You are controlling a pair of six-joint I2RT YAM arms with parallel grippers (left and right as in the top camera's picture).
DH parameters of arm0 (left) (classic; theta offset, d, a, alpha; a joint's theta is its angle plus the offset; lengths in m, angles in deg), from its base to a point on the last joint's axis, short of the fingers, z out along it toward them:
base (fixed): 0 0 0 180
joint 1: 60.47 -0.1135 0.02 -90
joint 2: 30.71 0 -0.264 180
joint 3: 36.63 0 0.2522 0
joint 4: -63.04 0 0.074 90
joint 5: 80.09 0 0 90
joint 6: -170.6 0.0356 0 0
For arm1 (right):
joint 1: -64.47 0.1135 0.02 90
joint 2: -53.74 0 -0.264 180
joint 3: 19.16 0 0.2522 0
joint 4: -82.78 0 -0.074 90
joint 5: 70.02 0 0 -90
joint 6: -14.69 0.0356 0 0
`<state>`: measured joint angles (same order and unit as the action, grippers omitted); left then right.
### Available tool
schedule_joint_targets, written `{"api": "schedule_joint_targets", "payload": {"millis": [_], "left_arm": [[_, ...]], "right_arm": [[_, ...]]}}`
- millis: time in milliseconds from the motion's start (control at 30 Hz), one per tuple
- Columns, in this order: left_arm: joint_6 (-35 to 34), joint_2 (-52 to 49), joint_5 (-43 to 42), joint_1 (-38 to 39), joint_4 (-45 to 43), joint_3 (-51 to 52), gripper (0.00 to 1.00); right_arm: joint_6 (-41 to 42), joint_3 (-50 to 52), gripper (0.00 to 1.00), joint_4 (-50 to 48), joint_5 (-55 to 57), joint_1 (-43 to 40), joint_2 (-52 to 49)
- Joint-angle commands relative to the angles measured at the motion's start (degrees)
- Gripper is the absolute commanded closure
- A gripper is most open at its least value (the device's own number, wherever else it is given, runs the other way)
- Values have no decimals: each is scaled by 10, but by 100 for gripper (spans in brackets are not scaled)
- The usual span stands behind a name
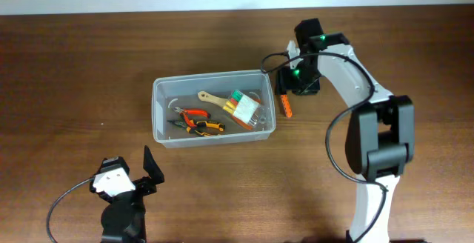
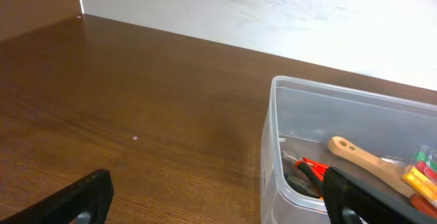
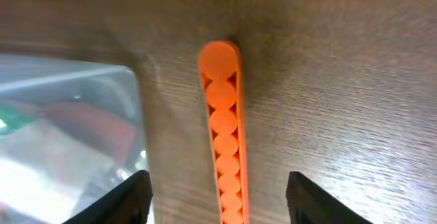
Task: Pack container
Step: 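Grasp the orange bit holder strip with the right gripper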
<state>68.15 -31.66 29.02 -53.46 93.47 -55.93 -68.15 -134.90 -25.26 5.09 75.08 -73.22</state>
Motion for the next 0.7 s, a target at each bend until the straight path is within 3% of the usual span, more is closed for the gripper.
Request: {"api": "schedule_joint_targets", "payload": {"millis": [0,167,300,433,467,667], "left_arm": [[5,3,2,2,0,2,1],[5,3,2,2,0,2,1],[5,3,2,2,0,2,1],[5,3,2,2,0,2,1],[5,3,2,2,0,2,1],[5,3,2,2,0,2,1]], "right_arm": [[6,3,41,6,8,3,-42],[8,3,45,9,22,3,-56],[8,3,71,12,38,3,-56],[8,3,86,20,42,3,-55],[8,3,96,22,44,3,-55],[8,-60,96,105,71,-11,-39]]}}
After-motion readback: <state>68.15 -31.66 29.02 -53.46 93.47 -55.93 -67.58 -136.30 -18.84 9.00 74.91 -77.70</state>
